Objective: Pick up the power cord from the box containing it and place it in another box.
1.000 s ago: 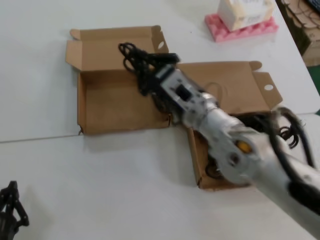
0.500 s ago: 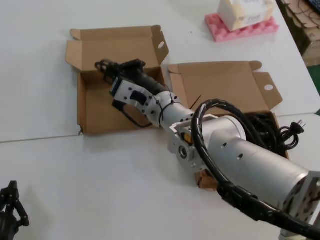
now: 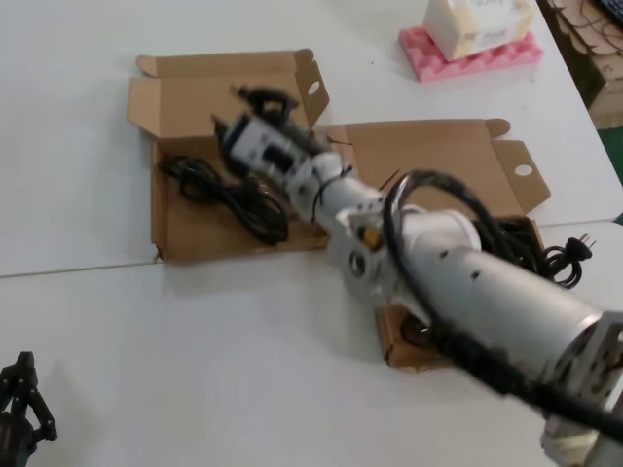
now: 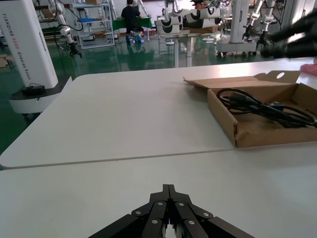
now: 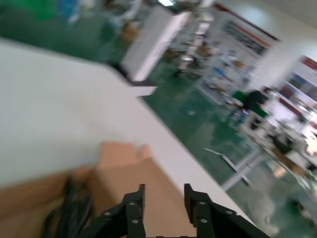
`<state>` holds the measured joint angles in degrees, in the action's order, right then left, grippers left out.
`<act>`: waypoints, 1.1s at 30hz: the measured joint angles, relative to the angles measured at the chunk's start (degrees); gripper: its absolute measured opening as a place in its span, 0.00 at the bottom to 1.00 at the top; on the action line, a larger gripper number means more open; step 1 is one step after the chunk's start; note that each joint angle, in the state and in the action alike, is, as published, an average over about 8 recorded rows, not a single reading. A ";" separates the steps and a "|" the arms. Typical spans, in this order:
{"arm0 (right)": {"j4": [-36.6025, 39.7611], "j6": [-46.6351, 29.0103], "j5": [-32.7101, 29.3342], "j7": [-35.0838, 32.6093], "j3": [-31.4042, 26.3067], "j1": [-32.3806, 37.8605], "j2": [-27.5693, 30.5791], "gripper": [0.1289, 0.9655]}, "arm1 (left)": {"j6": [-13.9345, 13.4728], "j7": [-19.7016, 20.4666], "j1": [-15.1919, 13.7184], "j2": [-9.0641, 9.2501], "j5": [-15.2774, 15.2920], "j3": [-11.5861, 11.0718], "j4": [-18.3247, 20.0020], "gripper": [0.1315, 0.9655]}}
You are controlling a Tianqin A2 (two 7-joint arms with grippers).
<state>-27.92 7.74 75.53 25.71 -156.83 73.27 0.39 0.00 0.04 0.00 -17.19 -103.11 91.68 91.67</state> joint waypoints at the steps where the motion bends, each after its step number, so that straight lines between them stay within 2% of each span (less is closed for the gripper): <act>1: -0.48 0.20 1.61 0.00 0.55 0.24 0.34 0.18 | 0.00 0.00 0.00 0.00 0.00 0.00 0.00 0.04; 5: -5.17 -0.42 7.38 0.00 4.38 0.16 3.30 0.27 | 0.00 0.00 0.00 0.00 0.01 0.00 0.00 0.04; 9: -13.77 -2.13 10.89 0.00 10.61 -2.04 8.06 0.37 | 0.00 0.00 0.00 0.00 0.01 0.00 0.00 0.04; 10: -16.05 -2.44 11.50 0.00 12.39 -2.85 9.22 0.37 | 0.00 0.00 0.00 0.00 0.01 0.00 0.00 0.04; 18: -33.41 -2.37 14.13 0.00 26.21 -11.89 17.00 0.62 | 0.00 0.00 0.00 0.00 0.01 0.00 0.00 0.04; 19: -34.82 -2.25 14.24 0.00 27.23 -12.83 17.57 0.62 | 0.00 0.00 0.00 0.00 0.01 0.00 0.00 0.04; 22: -37.17 -2.14 14.51 0.00 29.01 -14.80 18.39 0.62 | 0.00 0.00 0.00 0.00 0.01 0.00 0.00 0.04; 30: -39.07 -2.60 15.53 0.00 31.75 -19.31 18.20 0.83 | 0.00 0.00 0.00 0.00 0.01 0.00 0.00 0.07; 33: -40.10 -2.82 16.04 0.00 33.14 -21.56 18.13 0.86 | 0.00 0.00 0.00 0.00 0.01 0.00 0.00 0.09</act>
<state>-68.02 4.92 91.57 25.71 -123.69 51.71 18.52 0.00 0.04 0.00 -17.19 -103.10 91.68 91.67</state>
